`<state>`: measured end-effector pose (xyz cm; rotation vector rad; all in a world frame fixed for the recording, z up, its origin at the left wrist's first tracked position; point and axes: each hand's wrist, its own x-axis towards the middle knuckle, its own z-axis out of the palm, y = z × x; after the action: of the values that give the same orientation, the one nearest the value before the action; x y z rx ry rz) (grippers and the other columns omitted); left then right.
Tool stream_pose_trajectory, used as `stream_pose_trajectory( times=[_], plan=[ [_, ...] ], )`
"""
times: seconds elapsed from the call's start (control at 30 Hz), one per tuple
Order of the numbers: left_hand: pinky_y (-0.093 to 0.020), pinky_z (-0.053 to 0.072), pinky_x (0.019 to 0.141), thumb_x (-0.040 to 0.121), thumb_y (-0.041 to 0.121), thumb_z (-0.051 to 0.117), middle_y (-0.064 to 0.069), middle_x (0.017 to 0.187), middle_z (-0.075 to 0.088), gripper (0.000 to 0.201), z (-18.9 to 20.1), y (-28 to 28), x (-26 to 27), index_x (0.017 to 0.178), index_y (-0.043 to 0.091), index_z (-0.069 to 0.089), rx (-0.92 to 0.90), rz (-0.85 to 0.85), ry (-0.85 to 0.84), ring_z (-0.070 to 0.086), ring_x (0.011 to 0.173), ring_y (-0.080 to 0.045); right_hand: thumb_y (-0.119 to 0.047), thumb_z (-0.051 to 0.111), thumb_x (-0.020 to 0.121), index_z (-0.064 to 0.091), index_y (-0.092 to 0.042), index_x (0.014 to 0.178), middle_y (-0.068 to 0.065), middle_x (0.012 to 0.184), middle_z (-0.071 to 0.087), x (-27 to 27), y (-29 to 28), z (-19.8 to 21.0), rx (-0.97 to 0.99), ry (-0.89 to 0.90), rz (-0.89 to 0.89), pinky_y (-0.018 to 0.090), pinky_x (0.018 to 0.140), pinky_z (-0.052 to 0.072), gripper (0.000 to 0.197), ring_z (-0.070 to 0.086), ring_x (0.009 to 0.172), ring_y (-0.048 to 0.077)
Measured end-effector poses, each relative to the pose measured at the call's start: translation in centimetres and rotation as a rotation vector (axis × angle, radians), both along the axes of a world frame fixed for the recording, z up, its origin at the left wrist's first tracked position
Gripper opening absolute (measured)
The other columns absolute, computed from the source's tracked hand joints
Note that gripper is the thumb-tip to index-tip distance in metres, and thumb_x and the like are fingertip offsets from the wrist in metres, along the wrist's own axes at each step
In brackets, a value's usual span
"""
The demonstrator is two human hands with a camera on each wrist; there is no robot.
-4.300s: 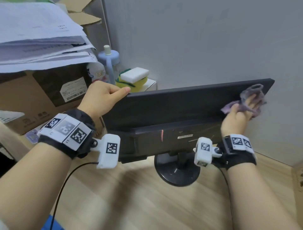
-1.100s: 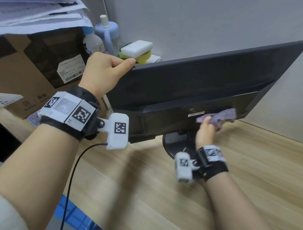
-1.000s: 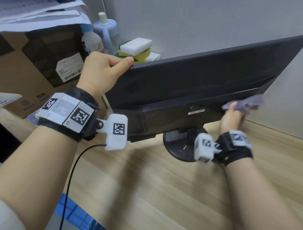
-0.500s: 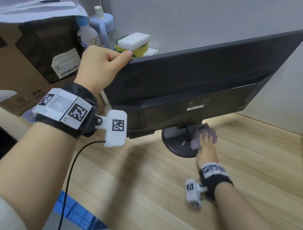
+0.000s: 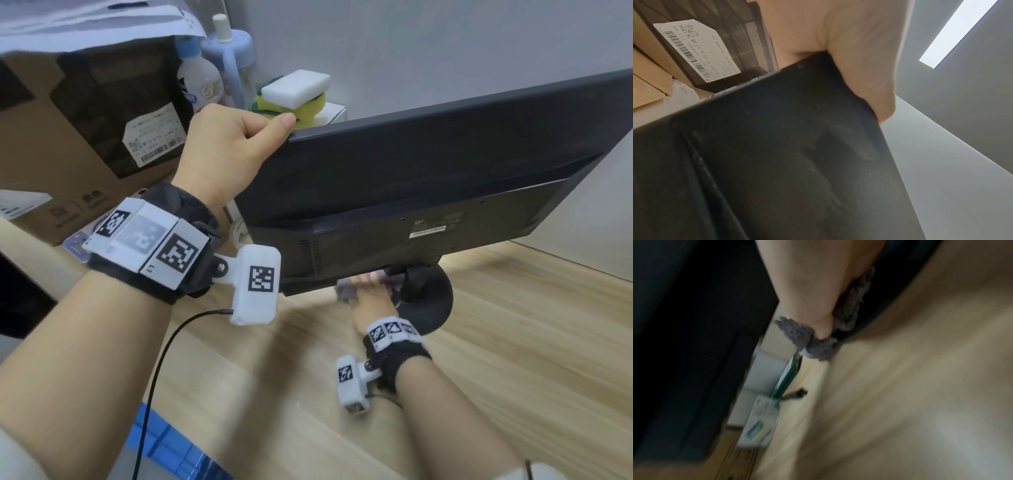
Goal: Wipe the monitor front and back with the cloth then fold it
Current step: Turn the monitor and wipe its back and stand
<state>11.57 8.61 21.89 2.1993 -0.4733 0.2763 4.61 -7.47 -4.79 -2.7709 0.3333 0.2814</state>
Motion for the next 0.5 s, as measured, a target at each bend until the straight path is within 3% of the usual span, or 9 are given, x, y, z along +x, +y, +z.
stream_pose_trajectory(
  times=[0.1, 0.17, 0.27, 0.33, 0.4, 0.5],
  plan=[
    [0.001, 0.031, 0.044, 0.090, 0.031, 0.054, 0.018, 0.033, 0.040, 0.028, -0.1, 0.2, 0.2, 0.068, 0.015, 0.057, -0.013, -0.002, 0.009, 0.045, 0.041, 0.013, -0.015, 0.041, 0.089, 0.019, -0.010, 0.143, 0.009, 0.154, 0.017, -0.9, -1.8, -0.1, -0.024, 0.076, 0.132, 0.041, 0.116, 0.012, 0.058, 0.011, 0.142, 0.025],
    [0.001, 0.030, 0.043, 0.090, 0.031, 0.054, 0.017, 0.040, 0.039, 0.027, -0.2, 0.1, 0.5, 0.068, 0.014, 0.057, -0.018, -0.007, 0.005, 0.045, 0.040, 0.012, -0.014, 0.043, 0.087, 0.005, -0.011, 0.147, 0.007, 0.158, 0.001, -3.8, -3.0, 0.3, -0.029, 0.155, 0.290, 0.040, 0.117, 0.004, 0.071, 0.000, 0.145, 0.024],
    [0.001, 0.030, 0.043, 0.090, 0.034, 0.053, 0.011, 0.044, 0.044, 0.028, -0.3, 0.0, 1.0, 0.072, 0.014, 0.061, -0.008, -0.008, 0.012, 0.047, 0.043, 0.011, -0.018, 0.029, 0.092, 0.000, -0.013, 0.147, 0.005, 0.157, -0.005, -8.5, -5.7, 1.8, 0.029, 0.180, 0.319, 0.024, 0.114, -0.003, 0.062, -0.003, 0.146, 0.017],
    [0.002, 0.029, 0.044, 0.089, 0.035, 0.053, 0.013, 0.046, 0.047, 0.025, -0.2, -0.3, 1.2, 0.075, 0.017, 0.063, -0.006, -0.010, 0.020, 0.048, 0.045, 0.011, -0.007, 0.033, 0.093, 0.010, -0.014, 0.146, 0.004, 0.157, 0.004, -9.9, -7.8, 2.2, 0.109, 0.135, 0.237, 0.016, 0.109, -0.006, 0.058, 0.003, 0.145, 0.014],
    [0.002, 0.029, 0.045, 0.090, 0.034, 0.053, 0.014, 0.045, 0.046, 0.027, -0.1, -0.4, 1.3, 0.071, 0.017, 0.062, -0.005, -0.007, 0.021, 0.047, 0.043, 0.011, 0.001, 0.037, 0.089, 0.025, -0.018, 0.144, 0.002, 0.155, 0.018, -9.8, -9.0, 1.4, 0.163, 0.063, 0.173, 0.016, 0.110, -0.004, 0.059, 0.010, 0.144, 0.011],
    [0.001, 0.031, 0.045, 0.089, 0.033, 0.053, 0.006, 0.051, 0.050, 0.028, -0.2, -0.3, 1.2, 0.071, 0.013, 0.062, -0.007, 0.003, 0.007, 0.050, 0.047, 0.008, -0.002, 0.045, 0.088, 0.050, -0.019, 0.131, -0.001, 0.146, 0.038, -9.7, -10.0, 0.4, 0.232, 0.035, 0.085, 0.023, 0.114, 0.016, 0.047, 0.029, 0.140, 0.016]
  ],
)
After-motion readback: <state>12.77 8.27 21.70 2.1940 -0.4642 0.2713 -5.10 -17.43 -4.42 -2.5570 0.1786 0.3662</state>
